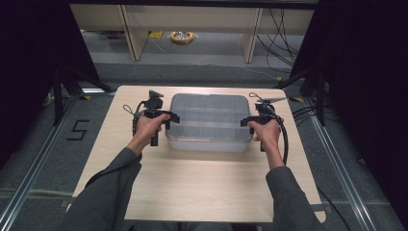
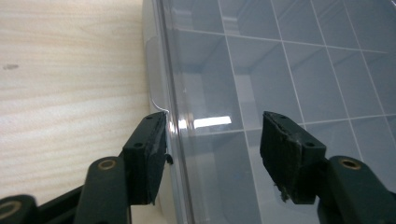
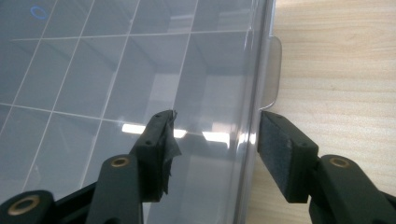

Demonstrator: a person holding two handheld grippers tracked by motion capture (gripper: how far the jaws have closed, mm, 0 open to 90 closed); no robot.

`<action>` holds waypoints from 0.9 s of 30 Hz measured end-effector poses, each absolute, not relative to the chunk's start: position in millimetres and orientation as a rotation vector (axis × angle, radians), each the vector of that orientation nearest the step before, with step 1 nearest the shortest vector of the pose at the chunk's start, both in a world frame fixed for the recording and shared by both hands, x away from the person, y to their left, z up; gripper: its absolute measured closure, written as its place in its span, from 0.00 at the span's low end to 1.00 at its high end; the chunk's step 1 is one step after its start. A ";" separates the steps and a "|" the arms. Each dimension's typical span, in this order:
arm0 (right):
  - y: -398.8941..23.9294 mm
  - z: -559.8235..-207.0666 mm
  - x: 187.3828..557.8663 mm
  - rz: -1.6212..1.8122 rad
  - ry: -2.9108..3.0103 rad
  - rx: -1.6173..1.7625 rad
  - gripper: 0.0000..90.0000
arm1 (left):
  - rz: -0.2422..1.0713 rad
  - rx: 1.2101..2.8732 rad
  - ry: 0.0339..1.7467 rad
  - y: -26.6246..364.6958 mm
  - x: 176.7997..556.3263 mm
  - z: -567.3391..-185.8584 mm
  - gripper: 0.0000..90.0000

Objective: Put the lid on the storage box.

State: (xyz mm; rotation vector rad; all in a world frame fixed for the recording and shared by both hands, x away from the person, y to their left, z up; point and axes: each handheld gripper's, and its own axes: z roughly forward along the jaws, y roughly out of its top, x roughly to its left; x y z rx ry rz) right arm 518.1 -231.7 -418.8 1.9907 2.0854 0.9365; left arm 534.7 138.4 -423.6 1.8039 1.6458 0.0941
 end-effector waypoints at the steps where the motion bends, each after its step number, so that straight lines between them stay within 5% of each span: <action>1: -230.9 -418.6 518.3 0.937 2.073 2.004 0.52 | 0.096 1.798 1.650 138.0 535.0 -423.3 0.46; 10: -230.5 -418.8 520.2 0.968 2.058 2.044 0.52 | 0.119 1.787 1.637 140.8 538.1 -422.7 0.53; 27: -219.7 -415.1 513.7 0.836 2.109 1.942 0.48 | 0.105 1.775 1.627 142.1 534.6 -424.5 0.49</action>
